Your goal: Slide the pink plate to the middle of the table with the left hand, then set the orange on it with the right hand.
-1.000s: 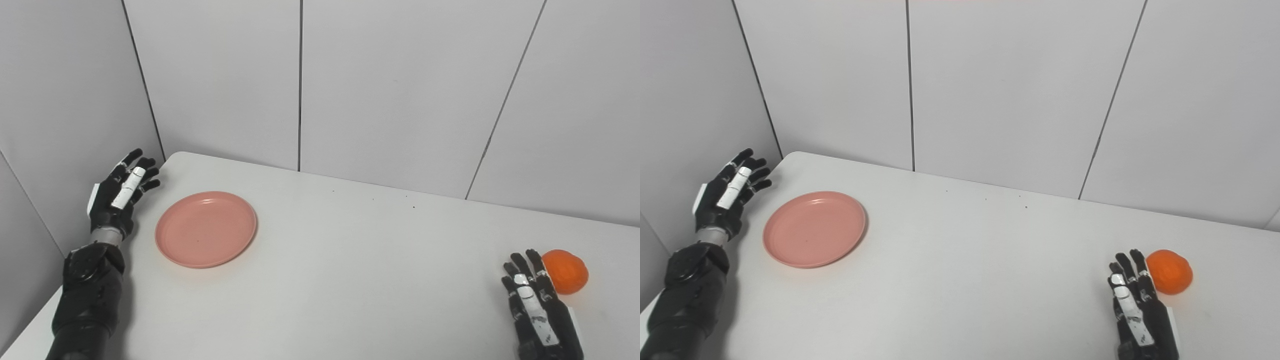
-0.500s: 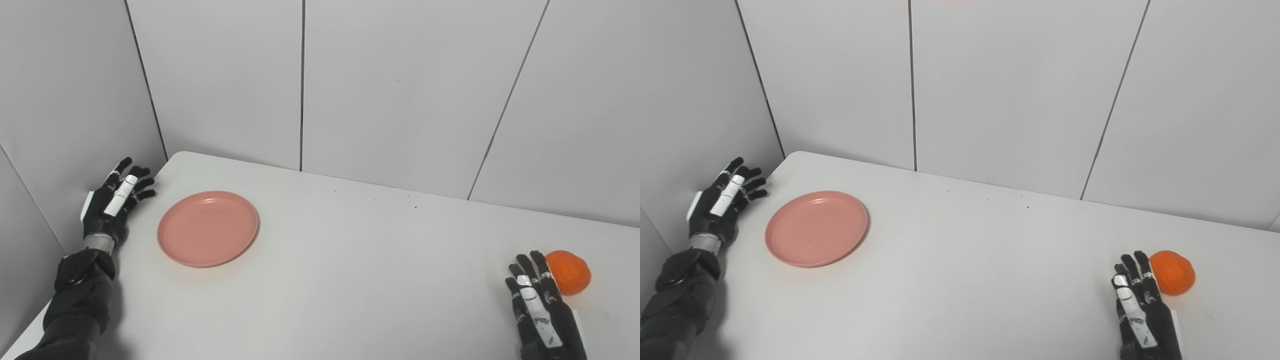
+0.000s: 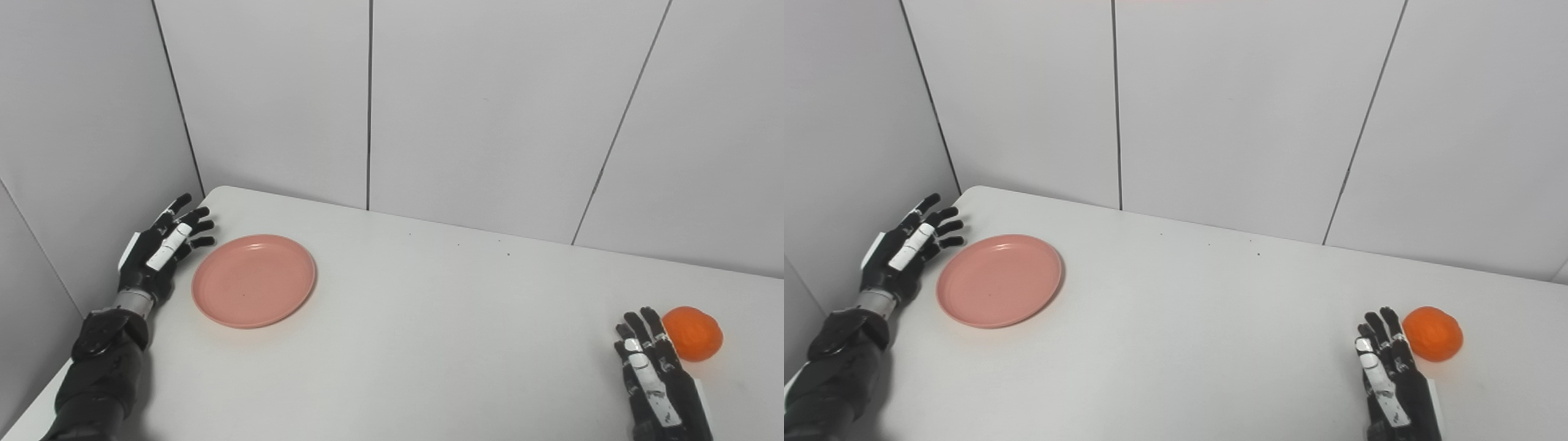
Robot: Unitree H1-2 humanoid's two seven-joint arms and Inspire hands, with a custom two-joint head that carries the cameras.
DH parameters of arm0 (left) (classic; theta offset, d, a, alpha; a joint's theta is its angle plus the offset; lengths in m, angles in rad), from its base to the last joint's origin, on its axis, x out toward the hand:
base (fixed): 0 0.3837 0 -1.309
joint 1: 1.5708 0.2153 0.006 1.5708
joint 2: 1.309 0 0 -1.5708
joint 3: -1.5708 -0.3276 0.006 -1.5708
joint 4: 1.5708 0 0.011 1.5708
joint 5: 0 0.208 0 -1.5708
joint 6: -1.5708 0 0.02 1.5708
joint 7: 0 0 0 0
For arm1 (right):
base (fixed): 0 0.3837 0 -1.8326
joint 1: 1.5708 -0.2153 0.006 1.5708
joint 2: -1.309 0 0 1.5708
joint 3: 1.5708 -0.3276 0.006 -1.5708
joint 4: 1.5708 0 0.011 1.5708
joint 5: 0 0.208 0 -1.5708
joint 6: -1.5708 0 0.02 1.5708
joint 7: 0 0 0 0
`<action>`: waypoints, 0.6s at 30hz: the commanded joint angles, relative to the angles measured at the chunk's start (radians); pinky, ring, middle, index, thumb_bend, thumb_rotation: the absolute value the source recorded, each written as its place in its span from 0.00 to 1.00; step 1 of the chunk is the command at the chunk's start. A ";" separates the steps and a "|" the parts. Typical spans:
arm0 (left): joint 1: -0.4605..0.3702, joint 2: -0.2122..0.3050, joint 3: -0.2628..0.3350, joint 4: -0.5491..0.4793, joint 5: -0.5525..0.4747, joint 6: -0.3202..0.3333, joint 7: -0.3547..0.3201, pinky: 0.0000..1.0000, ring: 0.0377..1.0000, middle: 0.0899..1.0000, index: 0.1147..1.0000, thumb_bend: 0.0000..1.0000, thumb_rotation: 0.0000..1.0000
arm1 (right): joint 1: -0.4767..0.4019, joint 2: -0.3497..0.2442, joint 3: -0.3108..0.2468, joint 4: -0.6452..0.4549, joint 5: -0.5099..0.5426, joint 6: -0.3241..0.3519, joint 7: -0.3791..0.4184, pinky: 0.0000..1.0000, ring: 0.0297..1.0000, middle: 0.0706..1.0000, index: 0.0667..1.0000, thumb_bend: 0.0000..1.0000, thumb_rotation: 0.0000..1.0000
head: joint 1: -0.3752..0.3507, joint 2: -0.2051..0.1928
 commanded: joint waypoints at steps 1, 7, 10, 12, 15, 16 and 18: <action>0.002 -0.012 -0.006 -0.054 -0.009 0.018 -0.005 0.70 0.78 0.77 0.88 0.90 0.51 | 0.030 0.008 0.006 0.023 -0.007 0.029 -0.013 1.00 0.94 0.92 0.94 0.63 0.40 | -0.002 0.000; 0.034 -0.032 -0.020 -0.128 0.000 0.059 0.016 0.72 0.79 0.78 0.87 0.88 0.52 | 0.034 0.008 0.006 0.012 -0.022 0.035 -0.019 0.99 0.93 0.91 0.94 0.64 0.41 | 0.005 0.002; 0.054 -0.045 -0.025 -0.170 -0.004 0.079 0.015 0.77 0.81 0.81 0.88 0.92 0.52 | 0.034 0.016 0.000 0.006 -0.012 0.046 -0.025 0.98 0.93 0.91 0.93 0.63 0.38 | 0.001 0.005; 0.072 -0.050 -0.037 -0.212 0.009 0.090 0.021 0.80 0.85 0.85 0.89 0.83 0.55 | 0.034 0.013 0.003 0.008 -0.017 0.042 -0.025 0.99 0.93 0.91 0.94 0.64 0.38 | 0.003 0.005; 0.096 -0.056 -0.051 -0.280 0.028 0.124 0.048 0.87 0.90 0.90 0.93 0.78 0.56 | 0.032 0.011 0.003 0.012 -0.013 0.036 -0.021 0.97 0.92 0.90 0.93 0.65 0.38 | 0.002 0.005; 0.100 -0.057 -0.051 -0.290 0.031 0.132 0.054 0.87 0.90 0.90 0.93 0.78 0.56 | 0.033 0.011 0.003 0.010 -0.013 0.037 -0.022 0.97 0.92 0.90 0.93 0.65 0.38 | 0.000 0.006; 0.108 -0.063 -0.056 -0.325 0.049 0.168 0.094 0.87 0.90 0.90 0.94 0.78 0.57 | 0.036 0.012 0.006 0.001 -0.017 0.044 -0.027 0.98 0.92 0.91 0.93 0.64 0.38 | -0.001 0.006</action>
